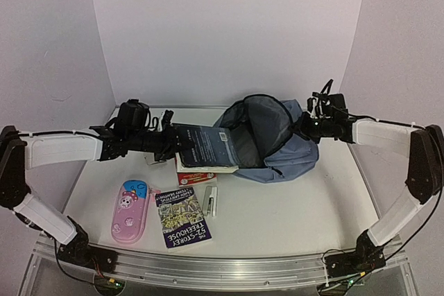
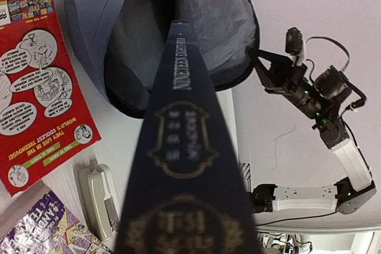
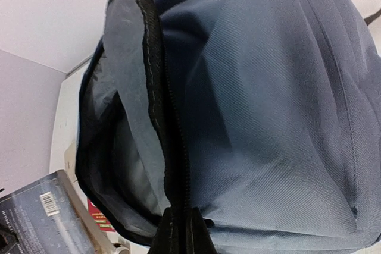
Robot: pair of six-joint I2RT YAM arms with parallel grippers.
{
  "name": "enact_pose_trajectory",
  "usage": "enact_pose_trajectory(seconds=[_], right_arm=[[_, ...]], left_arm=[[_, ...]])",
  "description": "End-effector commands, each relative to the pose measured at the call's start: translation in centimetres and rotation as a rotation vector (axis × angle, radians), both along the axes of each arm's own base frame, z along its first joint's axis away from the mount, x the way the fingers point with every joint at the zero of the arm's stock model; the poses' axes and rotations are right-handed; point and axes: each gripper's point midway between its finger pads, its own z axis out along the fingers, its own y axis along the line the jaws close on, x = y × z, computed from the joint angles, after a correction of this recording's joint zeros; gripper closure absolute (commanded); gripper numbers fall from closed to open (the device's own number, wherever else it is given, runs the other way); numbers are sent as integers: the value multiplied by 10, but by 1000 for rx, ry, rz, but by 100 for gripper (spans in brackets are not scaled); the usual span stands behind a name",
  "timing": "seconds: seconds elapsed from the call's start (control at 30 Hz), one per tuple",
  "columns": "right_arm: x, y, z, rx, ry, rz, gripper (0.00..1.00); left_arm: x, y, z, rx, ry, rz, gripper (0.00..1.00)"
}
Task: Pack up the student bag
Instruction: Place the book in the student bag.
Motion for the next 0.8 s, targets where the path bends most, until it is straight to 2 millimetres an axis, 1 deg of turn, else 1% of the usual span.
enact_pose_trajectory(seconds=[0.0, 0.07, 0.1, 0.2, 0.33, 0.37, 0.43, 0.47, 0.57, 0.67, 0.77], right_arm=[[1, 0, 85, 73, -184, -6, 100], [-3, 1, 96, 89, -201, 2, 100], [-5, 2, 101, 96, -207, 8, 100], [-10, 2, 109, 106, -216, 13, 100], [-17, 2, 120, 126, -232, 22, 100], [-19, 3, 123, 133, -238, 28, 100], [-22, 4, 130, 145, -250, 37, 100], [-24, 4, 135, 151, -261, 45, 100], [-31, 7, 153, 173, -307, 69, 100], [-39, 10, 175, 212, -365, 101, 100], [-45, 15, 187, 255, -389, 129, 100]], left_arm=[[31, -30, 89, -205, -205, -39, 100], [40, -37, 93, -213, -209, -43, 100], [46, -42, 88, -208, -198, -44, 100], [59, -55, 92, -226, -194, -60, 100], [76, -69, 81, -236, -159, -67, 100], [79, -73, 82, -244, -158, -71, 100], [86, -80, 76, -252, -135, -77, 100], [89, -83, 77, -260, -132, -81, 100], [96, -92, 71, -281, -106, -91, 100], [100, -101, 69, -296, -97, -105, 100], [102, -111, 69, -303, -91, -118, 100]])
